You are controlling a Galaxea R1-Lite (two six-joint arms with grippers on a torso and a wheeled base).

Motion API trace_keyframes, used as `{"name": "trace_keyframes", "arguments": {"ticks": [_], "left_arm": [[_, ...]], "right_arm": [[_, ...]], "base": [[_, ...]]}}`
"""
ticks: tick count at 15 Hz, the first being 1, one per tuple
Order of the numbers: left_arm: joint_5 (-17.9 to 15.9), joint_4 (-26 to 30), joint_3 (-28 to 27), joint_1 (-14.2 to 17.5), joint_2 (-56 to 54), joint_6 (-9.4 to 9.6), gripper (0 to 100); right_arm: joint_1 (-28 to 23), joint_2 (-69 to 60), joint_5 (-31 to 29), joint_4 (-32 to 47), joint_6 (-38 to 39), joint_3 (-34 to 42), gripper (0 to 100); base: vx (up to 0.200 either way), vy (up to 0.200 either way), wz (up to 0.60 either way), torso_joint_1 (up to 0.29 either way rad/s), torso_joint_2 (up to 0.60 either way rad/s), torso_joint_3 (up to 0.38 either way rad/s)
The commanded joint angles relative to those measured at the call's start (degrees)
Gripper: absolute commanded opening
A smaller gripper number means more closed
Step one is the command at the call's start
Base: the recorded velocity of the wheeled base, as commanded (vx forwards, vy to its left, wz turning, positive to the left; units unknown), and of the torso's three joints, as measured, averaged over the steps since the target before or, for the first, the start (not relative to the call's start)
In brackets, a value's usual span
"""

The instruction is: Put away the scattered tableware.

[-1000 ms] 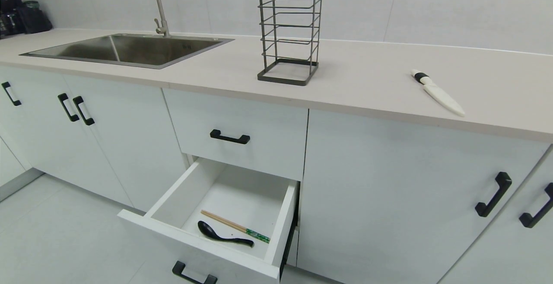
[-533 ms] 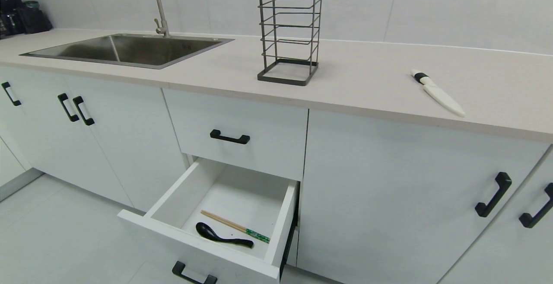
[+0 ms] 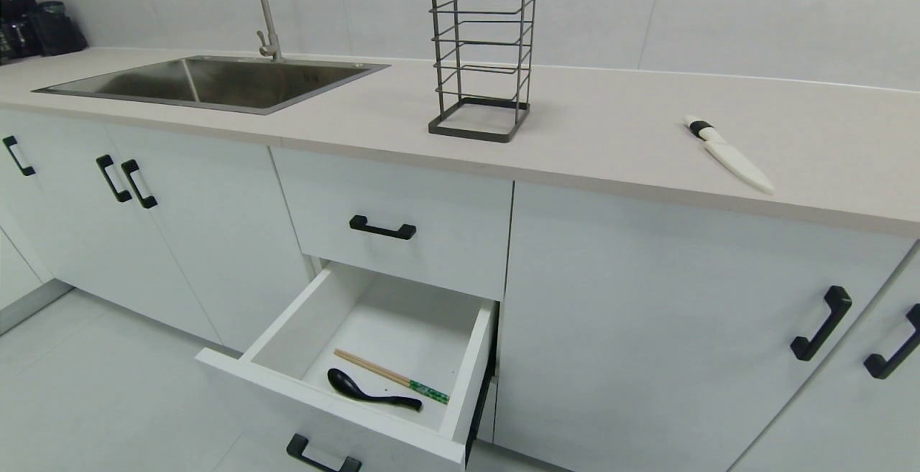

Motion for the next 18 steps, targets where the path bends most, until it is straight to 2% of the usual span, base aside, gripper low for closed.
{"name": "trace_keyframes", "arguments": {"ticks": [1,2,3,4,6,7,10,11,12,13,14,16,18], "left_arm": [[-1.4,-3.9,-1.3,0.1,0.0,-0.11,100],[-3.0,-11.0,-7.9,0.5,1.1,-3.10,100],[-6.0,-10.8,-13.4,1.2,4.7,-4.07,100],[-7.0,-9.3,-14.3,1.2,6.3,-4.24,100],[-7.0,-8.7,-13.9,1.0,6.7,-4.42,100],[-7.1,-7.0,-11.0,-1.8,9.9,-6.00,100],[-8.1,-6.3,-11.4,-5.8,19.8,-6.53,100],[-8.7,-6.1,-11.5,-7.0,23.6,-7.23,100],[-9.9,-5.4,-11.5,-7.8,27.9,-8.81,100],[-10.9,-5.3,-11.6,-8.1,30.1,-9.52,100],[-13.4,-5.3,-11.2,-8.2,35.9,-10.57,100],[-14.4,-5.4,-10.9,-8.3,42.1,-10.31,100],[-14.5,-5.5,-10.4,-10.3,46.8,-10.13,100]], "right_arm": [[0.0,0.3,0.0,0.1,-0.1,0.0,100],[0.0,0.3,0.0,0.1,-0.1,0.0,100],[0.0,0.3,0.0,0.1,-0.2,0.0,100],[0.0,0.3,0.0,0.1,-0.1,0.0,100],[0.0,0.3,0.0,0.1,0.0,0.0,100],[0.0,0.3,0.1,-0.1,0.0,0.0,100],[0.0,0.3,0.2,-0.1,0.1,0.0,100],[0.0,0.3,0.2,-0.1,0.1,0.0,100],[0.0,0.3,0.2,-0.1,0.1,0.0,100],[0.0,0.3,0.2,-0.1,0.1,0.0,100],[0.0,0.3,0.2,-0.1,0.1,0.0,100],[0.0,0.3,0.2,-0.1,0.2,0.0,100],[0.0,0.3,0.2,-0.1,0.2,0.0,100]], "base": [[0.000,0.000,0.00,0.000,0.00,0.000],[0.000,0.000,0.00,0.000,0.00,0.000],[0.000,0.000,0.00,0.000,0.00,0.000],[0.000,0.000,0.00,0.000,0.00,0.000],[0.000,0.000,0.00,0.000,0.00,0.000],[0.000,0.000,0.00,0.000,0.00,0.000],[0.000,0.000,0.00,0.000,0.00,0.000],[0.000,0.000,0.00,0.000,0.00,0.000],[0.000,0.000,0.00,0.000,0.00,0.000],[0.000,0.000,0.00,0.000,0.00,0.000],[0.000,0.000,0.00,0.000,0.00,0.000],[0.000,0.000,0.00,0.000,0.00,0.000],[0.000,0.000,0.00,0.000,0.00,0.000]]}}
